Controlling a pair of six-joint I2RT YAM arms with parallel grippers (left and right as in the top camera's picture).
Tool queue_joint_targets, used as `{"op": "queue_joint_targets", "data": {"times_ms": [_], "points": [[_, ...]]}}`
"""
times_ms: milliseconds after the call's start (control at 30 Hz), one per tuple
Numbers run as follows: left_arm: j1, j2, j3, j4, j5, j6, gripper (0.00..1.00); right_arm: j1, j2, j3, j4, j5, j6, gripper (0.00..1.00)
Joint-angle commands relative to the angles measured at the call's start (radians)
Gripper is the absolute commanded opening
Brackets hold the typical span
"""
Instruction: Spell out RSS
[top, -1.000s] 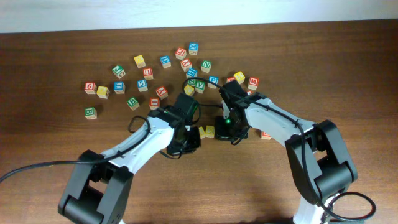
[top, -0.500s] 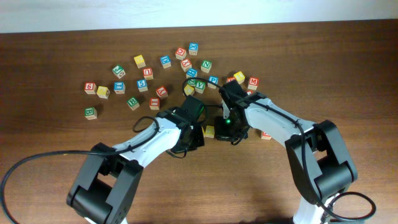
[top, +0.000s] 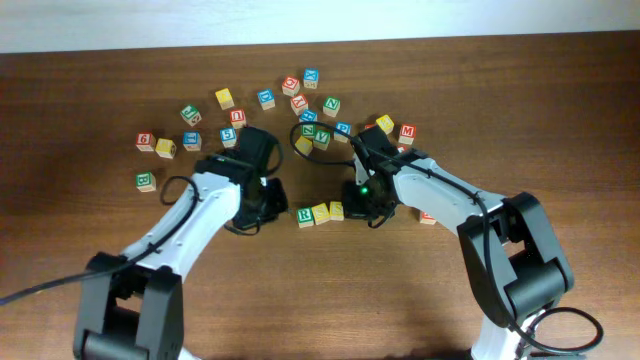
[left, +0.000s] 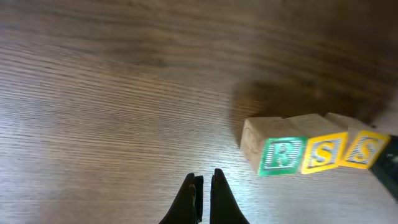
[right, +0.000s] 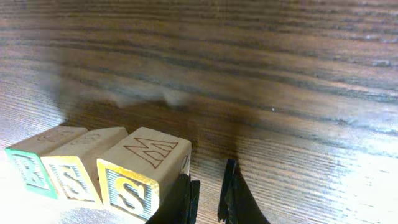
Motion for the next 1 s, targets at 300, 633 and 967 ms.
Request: {"op": "queue_joint_targets", "data": {"times_ms": [300,633,967], "points": [[-0.053,0.175,-0.009,0.194,0.155,0.053,0.0,0.007,0.021,-0.005,0.026,0.006,-0.006,0.09],[-0.054,0.175,-0.009,0.205,0.155,0.054,0.0,0.007,0.021,-0.005,-0.022,-0.034,-0.003,0.04],[-0.03,0.174,-0.009,0.161,0.037,0.054,0.0,0.007,0.021,-0.005,-0.065,0.045,-0.003,0.05]]}}
